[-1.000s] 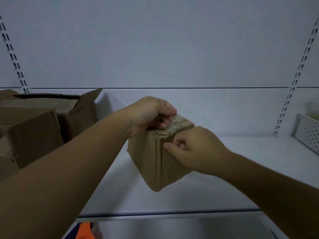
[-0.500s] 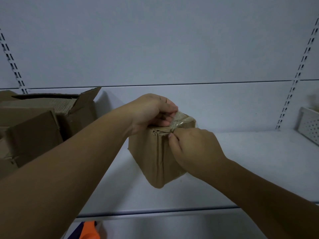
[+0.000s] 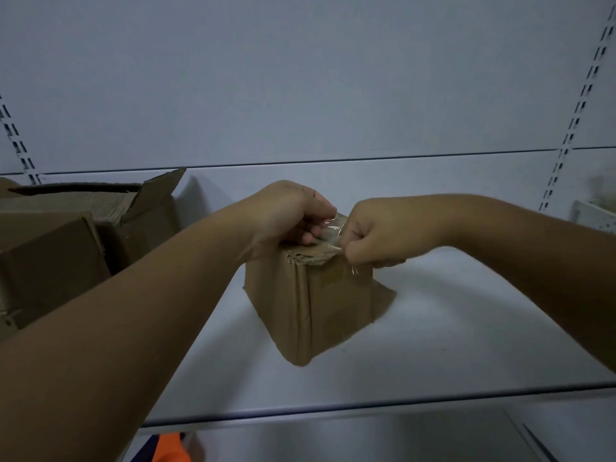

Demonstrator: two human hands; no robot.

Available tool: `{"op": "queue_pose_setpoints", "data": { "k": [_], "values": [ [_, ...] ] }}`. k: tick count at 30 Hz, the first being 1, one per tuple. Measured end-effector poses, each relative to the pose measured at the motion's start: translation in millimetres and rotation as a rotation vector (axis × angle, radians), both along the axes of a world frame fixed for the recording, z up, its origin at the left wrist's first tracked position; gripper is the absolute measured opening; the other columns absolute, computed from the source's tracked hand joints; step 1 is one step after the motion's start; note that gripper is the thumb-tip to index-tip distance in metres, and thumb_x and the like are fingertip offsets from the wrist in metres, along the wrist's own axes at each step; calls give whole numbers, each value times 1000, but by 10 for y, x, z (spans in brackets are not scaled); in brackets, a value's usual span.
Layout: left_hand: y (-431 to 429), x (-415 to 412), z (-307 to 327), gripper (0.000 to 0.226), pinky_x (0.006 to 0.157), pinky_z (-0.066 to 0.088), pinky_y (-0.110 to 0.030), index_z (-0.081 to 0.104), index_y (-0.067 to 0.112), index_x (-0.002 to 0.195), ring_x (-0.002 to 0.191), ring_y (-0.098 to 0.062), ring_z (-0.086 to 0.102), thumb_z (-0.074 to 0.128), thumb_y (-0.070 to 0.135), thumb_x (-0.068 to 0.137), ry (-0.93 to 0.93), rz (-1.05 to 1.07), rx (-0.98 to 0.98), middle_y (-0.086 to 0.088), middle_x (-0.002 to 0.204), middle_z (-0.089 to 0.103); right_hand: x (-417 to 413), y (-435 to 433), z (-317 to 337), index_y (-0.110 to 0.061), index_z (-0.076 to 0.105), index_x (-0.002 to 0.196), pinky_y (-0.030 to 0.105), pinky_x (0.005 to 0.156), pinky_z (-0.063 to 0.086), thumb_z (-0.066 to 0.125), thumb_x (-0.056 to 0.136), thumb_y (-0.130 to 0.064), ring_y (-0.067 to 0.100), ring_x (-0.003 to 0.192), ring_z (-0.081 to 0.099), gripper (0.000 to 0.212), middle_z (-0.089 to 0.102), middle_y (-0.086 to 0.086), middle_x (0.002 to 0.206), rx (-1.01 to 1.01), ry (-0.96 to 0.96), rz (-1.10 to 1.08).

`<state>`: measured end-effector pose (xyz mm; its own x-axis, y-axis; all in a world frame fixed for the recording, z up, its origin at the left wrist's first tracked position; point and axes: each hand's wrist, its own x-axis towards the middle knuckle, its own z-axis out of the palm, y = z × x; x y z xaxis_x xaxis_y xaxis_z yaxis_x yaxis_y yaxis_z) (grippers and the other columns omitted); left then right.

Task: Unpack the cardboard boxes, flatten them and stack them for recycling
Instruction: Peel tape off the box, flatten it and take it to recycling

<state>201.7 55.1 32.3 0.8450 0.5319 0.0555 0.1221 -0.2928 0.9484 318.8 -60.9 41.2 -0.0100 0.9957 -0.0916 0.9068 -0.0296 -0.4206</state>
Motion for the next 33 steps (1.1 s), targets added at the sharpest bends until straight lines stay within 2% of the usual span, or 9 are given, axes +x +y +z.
{"op": "queue_pose_setpoints", "data": {
  "k": [6, 11, 14, 17, 20, 25, 28, 30, 33],
  "values": [
    [7, 38, -58, 13, 42, 37, -18, 61, 12, 72, 50, -14, 41, 57, 11, 84, 33, 18, 133, -3, 58, 50, 101, -3, 74, -14, 38, 44, 20, 41, 22, 42, 81, -1, 9, 38, 22, 39, 29, -3, 41, -100, 256, 144],
    [-11, 22, -93, 16, 45, 37, -18, 52, 18, 74, 51, -8, 41, 65, 23, 82, 17, -3, 265, 0, 63, 50, 419, -189, 486, -18, 59, 47, 19, 40, 31, 42, 81, -13, 13, 35, 41, 38, 47, -2, 37, 596, 592, 98],
    [-45, -1, -112, 24, 50, 37, -19, 51, 16, 81, 51, -7, 42, 67, 35, 80, -1, -5, 388, 2, 64, 52, 593, -64, 123, -18, 68, 82, 24, 67, 50, 46, 82, 4, 12, 76, 65, 31, 70, -2, 80, 713, 308, 31],
    [-98, -32, -88, 22, 48, 38, -16, 51, 16, 82, 53, -8, 45, 68, 29, 80, -33, -34, 345, 1, 65, 55, 621, 119, -396, -32, 57, 115, 28, 101, 41, 52, 76, 7, 3, 122, 48, 55, 53, -10, 131, 553, 160, 76],
    [-143, -66, -103, 23, 54, 41, -25, 47, 15, 81, 59, -12, 47, 69, 21, 80, -80, 10, 416, -1, 69, 54, 610, 245, -646, -45, 52, 117, 31, 108, 35, 63, 82, -3, 1, 127, 43, 56, 48, -22, 133, 540, 251, 157],
    [-215, -206, -254, 18, 54, 49, -29, 38, 35, 82, 64, -10, 51, 56, 35, 81, -164, 197, 1139, 6, 70, 51, 695, 179, -631, -29, 64, 104, 27, 105, 33, 72, 69, -12, 6, 112, 53, 39, 62, -12, 114, 765, 42, 202],
    [-131, -312, -283, 34, 64, 53, -19, 37, 51, 97, 73, -7, 60, 64, 36, 82, -210, 231, 989, 9, 76, 59, 673, -10, -558, -29, 67, 98, 30, 103, 36, 70, 71, -30, 8, 98, 56, 27, 63, -9, 100, 802, -30, 190],
    [-41, -342, -304, 47, 75, 52, -15, 38, 51, 105, 83, -3, 62, 69, 31, 76, -230, 280, 807, 12, 85, 61, 604, -86, -573, -29, 69, 98, 30, 81, 48, 69, 74, -40, 6, 88, 54, 27, 60, -9, 90, 791, -40, 165],
    [25, -387, -365, 32, 90, 51, -31, 47, 36, 110, 101, -4, 57, 59, 33, 81, -274, 422, 699, 13, 104, 57, 482, -91, -592, -25, 73, 97, 29, 61, 47, 69, 75, -44, 5, 77, 51, 30, 56, -9, 80, 842, -86, 148]
  ]
}}
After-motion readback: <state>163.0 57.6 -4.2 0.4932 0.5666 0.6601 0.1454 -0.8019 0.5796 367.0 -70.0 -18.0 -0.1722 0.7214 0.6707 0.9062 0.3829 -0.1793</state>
